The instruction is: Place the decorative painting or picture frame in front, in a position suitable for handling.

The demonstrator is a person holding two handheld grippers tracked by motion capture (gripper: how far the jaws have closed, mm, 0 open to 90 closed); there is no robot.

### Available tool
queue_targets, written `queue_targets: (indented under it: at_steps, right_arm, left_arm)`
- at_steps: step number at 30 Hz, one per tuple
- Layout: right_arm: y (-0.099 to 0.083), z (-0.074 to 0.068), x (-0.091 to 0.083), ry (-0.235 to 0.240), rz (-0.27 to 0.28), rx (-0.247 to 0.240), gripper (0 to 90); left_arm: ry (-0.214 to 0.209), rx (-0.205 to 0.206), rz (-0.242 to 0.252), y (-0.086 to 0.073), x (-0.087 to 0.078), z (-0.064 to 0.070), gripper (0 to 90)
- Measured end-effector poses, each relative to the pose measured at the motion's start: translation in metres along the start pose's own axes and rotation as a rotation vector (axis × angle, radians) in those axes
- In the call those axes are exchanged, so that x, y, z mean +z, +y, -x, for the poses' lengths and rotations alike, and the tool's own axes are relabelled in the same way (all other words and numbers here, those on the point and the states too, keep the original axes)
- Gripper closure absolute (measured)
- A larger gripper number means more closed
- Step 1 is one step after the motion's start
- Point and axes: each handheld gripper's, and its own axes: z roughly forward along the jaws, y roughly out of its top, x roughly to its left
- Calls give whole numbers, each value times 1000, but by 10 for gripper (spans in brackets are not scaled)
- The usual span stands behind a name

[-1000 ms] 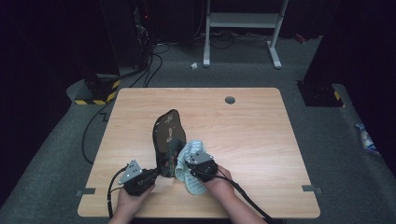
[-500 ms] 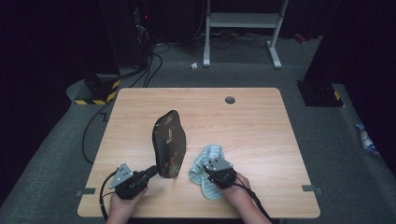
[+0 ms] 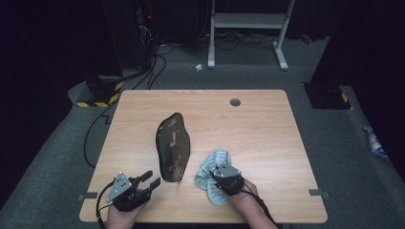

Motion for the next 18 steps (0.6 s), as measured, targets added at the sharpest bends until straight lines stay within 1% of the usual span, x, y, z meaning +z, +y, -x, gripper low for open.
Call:
queue_targets:
  at_steps: [1,2,5,6,7,9,10,12,13,15,18]
  right_arm:
    - [0,0,0,0,0,1,714]
    - [0,0,0,0,1,1,714]
    - [0,0,0,3,1,4,713]
    - [0,0,1,3,1,5,713]
    - [0,0,1,4,1,5,713]
    - [0,0,0,3,1,5,714]
    - [0,0,0,3,1,6,713]
    - [0,0,0,3,2,6,714]
    - [0,0,0,2,2,8,714]
    - [0,0,1,1,2,8,713]
    - [0,0,1,-1,2,8,713]
  left_arm:
    - [0,1,6,0,-1,1,509]
    - [2,17,6,1,-2,3,501]
    - [7,37,15,3,-4,9,480]
    - [8,35,24,3,-4,11,474]
    - [7,42,23,3,-5,13,470]
    - [4,41,17,5,-4,15,467]
    - [1,33,19,5,-3,16,467]
    - [0,41,12,6,-2,17,461]
    - [1,34,16,6,-1,18,458]
    - [-1,36,8,8,2,19,454]
    - [-3,29,13,9,6,21,448]
